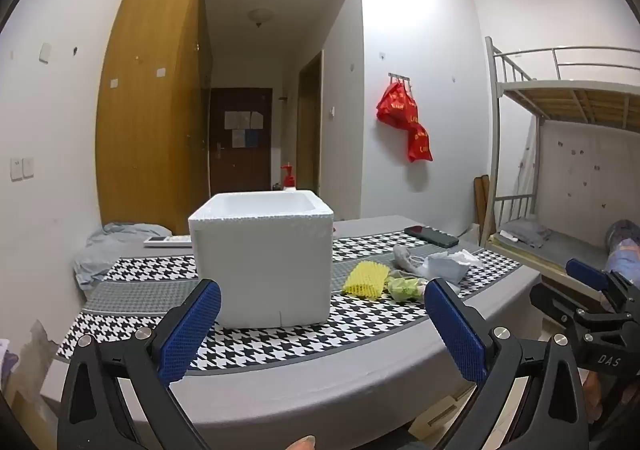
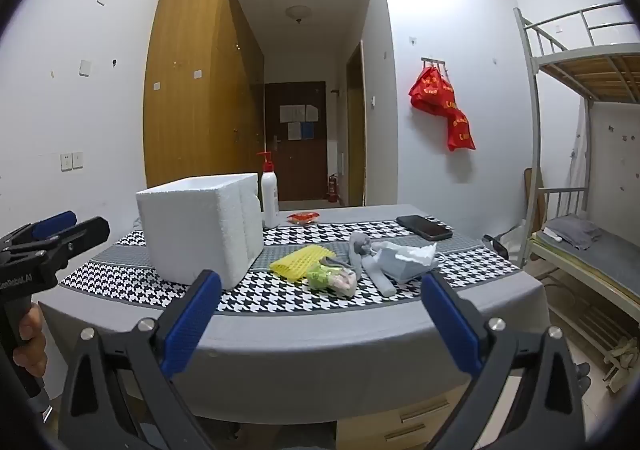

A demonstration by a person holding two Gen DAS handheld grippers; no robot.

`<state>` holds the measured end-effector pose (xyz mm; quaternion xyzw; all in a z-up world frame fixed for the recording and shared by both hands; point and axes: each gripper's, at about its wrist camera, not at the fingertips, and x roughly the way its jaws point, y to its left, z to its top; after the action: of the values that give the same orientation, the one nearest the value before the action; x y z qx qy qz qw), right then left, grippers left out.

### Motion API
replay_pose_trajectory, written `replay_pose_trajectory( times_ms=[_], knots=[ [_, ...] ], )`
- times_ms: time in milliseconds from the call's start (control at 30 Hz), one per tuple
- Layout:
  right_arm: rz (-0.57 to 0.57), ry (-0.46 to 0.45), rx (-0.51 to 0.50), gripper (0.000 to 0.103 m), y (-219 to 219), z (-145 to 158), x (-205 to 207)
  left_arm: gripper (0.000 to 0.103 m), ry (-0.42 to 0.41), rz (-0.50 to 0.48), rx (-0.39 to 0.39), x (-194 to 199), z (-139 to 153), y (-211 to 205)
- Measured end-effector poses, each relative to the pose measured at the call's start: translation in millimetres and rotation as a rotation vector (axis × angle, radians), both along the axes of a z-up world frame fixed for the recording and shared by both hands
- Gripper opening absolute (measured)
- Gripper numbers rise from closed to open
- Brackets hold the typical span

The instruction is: Organize soft objects

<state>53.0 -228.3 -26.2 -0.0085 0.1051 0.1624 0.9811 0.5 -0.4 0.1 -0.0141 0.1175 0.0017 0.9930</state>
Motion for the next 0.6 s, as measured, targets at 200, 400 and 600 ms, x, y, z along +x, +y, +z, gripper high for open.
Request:
replay_pose_trajectory(
  times_ms=[200, 400, 600],
  knots=[
    [-0.001, 0.002, 0.005, 0.101, -1, 0, -1, 0.102, -0.003, -0.013, -0.017, 2, -1, 9],
    [-0.004, 0.003, 0.006, 0.101, 1, 2, 0, 0.102, -0.005, -0.002, 0.004, -2, 0, -1],
    [-0.003, 0.017, 0.016, 0.101, -3, 1, 3, 0.102, 0.0, 0.012, -0.02, 3, 0, 2]
  ],
)
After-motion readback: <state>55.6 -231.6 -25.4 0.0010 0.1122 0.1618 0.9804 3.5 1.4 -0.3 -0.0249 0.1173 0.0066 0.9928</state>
